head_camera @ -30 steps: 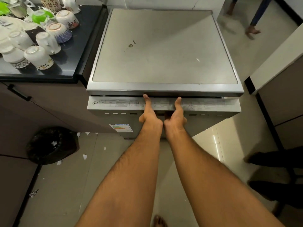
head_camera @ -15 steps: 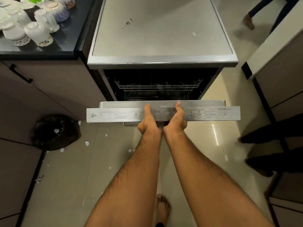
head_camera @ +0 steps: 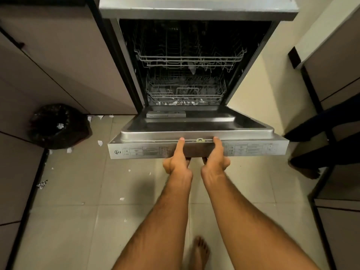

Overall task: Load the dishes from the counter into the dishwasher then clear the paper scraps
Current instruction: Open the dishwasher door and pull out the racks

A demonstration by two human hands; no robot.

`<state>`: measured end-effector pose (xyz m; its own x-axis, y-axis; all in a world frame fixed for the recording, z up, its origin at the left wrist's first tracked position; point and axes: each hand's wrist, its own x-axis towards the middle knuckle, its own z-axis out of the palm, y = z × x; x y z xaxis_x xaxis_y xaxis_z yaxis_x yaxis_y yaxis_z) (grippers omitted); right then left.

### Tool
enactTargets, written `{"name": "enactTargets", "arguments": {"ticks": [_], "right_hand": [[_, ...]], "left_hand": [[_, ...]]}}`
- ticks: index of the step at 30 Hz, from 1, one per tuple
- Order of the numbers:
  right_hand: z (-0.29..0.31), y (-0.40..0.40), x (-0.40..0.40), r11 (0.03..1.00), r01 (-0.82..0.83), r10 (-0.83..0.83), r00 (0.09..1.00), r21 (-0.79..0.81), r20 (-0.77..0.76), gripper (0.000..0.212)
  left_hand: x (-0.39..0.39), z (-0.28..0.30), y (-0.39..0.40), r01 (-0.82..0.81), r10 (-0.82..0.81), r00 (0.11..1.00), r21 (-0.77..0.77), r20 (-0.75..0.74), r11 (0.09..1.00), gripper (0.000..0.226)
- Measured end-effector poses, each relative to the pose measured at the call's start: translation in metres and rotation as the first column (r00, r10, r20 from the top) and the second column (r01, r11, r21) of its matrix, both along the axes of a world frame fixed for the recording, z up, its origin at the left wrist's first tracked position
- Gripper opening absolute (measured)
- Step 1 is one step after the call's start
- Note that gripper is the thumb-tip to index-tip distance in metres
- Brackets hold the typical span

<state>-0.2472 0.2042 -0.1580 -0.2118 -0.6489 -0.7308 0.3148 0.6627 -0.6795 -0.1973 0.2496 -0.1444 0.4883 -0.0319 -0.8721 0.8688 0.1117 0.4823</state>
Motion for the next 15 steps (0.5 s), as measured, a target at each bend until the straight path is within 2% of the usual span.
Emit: {"name": "enactTargets", "arguments": {"ticks": [3,7,10,12,15], "right_hand": [[-0.027,0.020,-0.021,0.998,-0.002,0.003,1.000,0.065,-0.016,0.049],[-0.063,0.042,-0.044,0.995,0.027,-0.023,0.999,0.097,-0.044,0.035],[-0.091,0.057,-0.062,0.994,0.033,-0.030,0.999,0.106,-0.031,0.032],[-0.111,0.065,-0.073,0.991,0.029,-0.026,0.999,0.132,-0.022,0.030],[-0.141,0.078,-0.085,0.984,0.037,-0.031,0.999,0.174,-0.033,0.022]], "left_hand": [[-0.017,-0.019,0.022,-0.009,0.010,1.000,0.027,-0.030,1.000,0.041],[-0.036,-0.054,0.042,-0.061,0.063,0.997,0.045,-0.054,0.997,0.038],[-0.044,-0.085,0.055,-0.053,0.060,0.994,0.070,-0.094,0.996,0.036],[-0.049,-0.108,0.061,-0.054,0.066,0.993,0.120,-0.103,0.991,0.024],[-0.055,-0.141,0.072,-0.024,0.051,0.991,0.206,-0.127,0.978,0.020]]}}
